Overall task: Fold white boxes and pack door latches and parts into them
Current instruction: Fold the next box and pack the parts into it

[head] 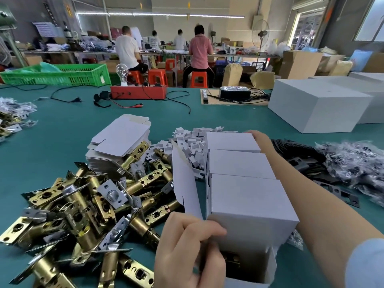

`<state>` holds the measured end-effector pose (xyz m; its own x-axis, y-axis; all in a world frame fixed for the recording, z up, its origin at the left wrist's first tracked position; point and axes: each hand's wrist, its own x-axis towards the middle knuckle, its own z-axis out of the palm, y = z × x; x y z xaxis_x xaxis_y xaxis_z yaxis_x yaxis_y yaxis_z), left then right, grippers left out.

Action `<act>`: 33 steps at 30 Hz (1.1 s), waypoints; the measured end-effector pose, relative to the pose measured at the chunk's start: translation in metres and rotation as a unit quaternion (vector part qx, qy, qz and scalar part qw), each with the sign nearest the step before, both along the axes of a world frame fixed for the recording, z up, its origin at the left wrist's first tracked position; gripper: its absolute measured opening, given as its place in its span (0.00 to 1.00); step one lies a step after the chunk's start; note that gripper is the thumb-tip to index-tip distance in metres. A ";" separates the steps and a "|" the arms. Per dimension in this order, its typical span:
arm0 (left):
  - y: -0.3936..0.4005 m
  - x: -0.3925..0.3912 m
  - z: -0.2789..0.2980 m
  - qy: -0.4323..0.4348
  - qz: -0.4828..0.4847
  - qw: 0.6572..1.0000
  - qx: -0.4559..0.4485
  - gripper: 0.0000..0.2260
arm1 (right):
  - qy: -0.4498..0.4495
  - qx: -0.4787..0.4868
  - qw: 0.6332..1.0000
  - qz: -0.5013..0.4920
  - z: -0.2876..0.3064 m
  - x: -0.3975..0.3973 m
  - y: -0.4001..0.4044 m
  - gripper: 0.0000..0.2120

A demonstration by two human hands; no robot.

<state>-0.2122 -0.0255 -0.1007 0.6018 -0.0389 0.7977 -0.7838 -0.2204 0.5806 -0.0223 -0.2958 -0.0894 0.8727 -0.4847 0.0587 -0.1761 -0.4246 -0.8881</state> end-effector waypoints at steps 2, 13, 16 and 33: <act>0.003 0.002 -0.001 0.011 -0.004 1.000 0.016 0.12 | -0.044 0.053 0.998 -0.010 0.004 -0.015 -0.002 0.18; 0.011 -0.001 -0.001 -0.040 -0.049 0.996 0.060 0.13 | -0.231 0.376 0.895 0.058 0.037 -0.147 0.016 0.15; 0.012 -0.004 0.000 -0.027 -0.057 0.996 0.065 0.14 | -0.261 0.327 0.900 0.122 0.054 -0.190 0.038 0.18; 0.010 -0.006 0.008 0.056 -0.079 0.994 0.052 0.13 | -0.279 -0.339 0.895 0.075 0.038 -0.258 0.152 0.03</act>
